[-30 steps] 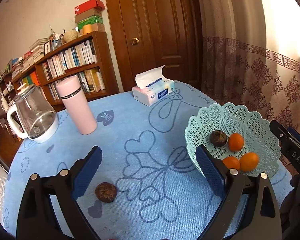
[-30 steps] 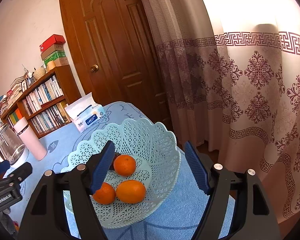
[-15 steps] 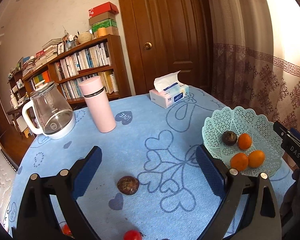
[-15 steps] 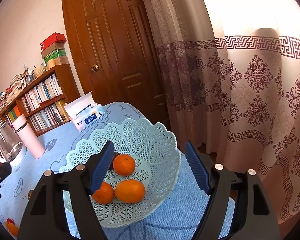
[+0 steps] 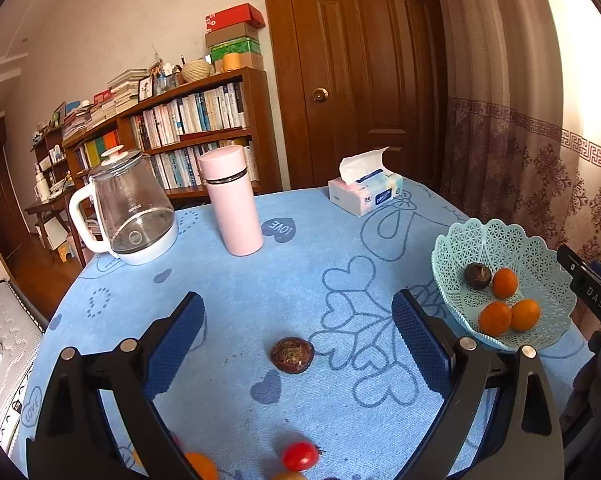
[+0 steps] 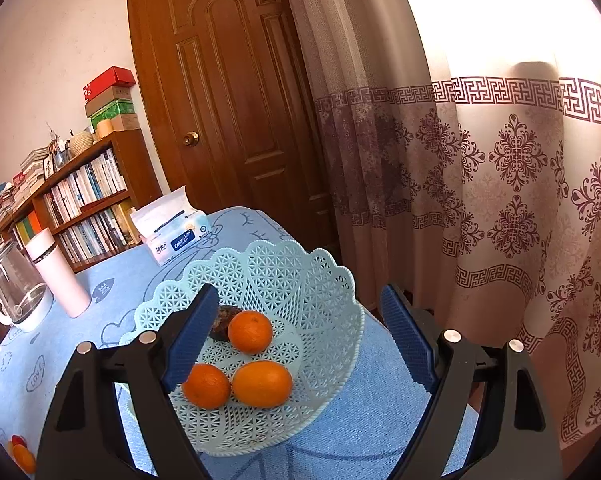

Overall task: Organize fruits
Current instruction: 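Move both grippers back from the basket over the loose fruits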

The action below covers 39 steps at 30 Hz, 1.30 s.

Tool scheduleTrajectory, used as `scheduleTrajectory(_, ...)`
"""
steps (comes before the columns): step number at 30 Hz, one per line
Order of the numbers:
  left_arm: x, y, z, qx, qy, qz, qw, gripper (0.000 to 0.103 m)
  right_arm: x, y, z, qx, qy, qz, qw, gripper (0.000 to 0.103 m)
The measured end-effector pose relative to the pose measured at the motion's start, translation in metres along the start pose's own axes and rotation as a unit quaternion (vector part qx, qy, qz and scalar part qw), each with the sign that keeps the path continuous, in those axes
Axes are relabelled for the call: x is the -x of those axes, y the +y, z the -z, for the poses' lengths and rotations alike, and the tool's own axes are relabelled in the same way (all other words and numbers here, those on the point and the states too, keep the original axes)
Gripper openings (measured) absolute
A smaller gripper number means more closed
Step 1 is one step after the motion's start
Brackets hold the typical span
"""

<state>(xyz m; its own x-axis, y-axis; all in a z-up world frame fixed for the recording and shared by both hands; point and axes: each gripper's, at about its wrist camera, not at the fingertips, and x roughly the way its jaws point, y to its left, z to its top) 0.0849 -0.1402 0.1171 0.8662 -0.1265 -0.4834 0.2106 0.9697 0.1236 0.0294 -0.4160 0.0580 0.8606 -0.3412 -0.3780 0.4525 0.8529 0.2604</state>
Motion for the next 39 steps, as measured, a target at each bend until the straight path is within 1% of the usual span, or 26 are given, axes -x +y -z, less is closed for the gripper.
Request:
scheduleTrajectory(6,0.012,0.012,0.004,0.010,-0.007,-0.009,0.9999,0.094,0.009,-0.005,-0.007,-0.021,-0.009,0.000,1.000,0.085)
scheduleTrajectory(13,0.027,0.022,0.009,0.014,-0.019,-0.024,0.9994,0.094,0.035,0.007,-0.015,-0.015,-0.022,-0.035,0.999,0.086)
scheduleTrajectory(22,0.042,0.039,0.015,0.029,-0.025,-0.040,0.9984,0.094,0.071,0.045,-0.016,0.028,-0.029,-0.101,0.994,0.088)
scheduleTrajectory(26,0.050,0.046,0.018,0.035,-0.028,-0.047,0.9979,0.094,0.087,0.060,-0.016,0.041,-0.033,-0.126,0.991,0.089)
scheduleTrajectory(31,0.061,0.055,0.024,0.035,-0.034,-0.063,0.9968,0.094,0.103,0.081,-0.012,0.067,-0.032,-0.157,0.985,0.093)
scheduleTrajectory(39,0.078,0.073,0.035,0.038,-0.035,-0.079,0.9955,0.094,0.115,0.119,0.008,0.119,0.001,-0.205,0.971,0.093)
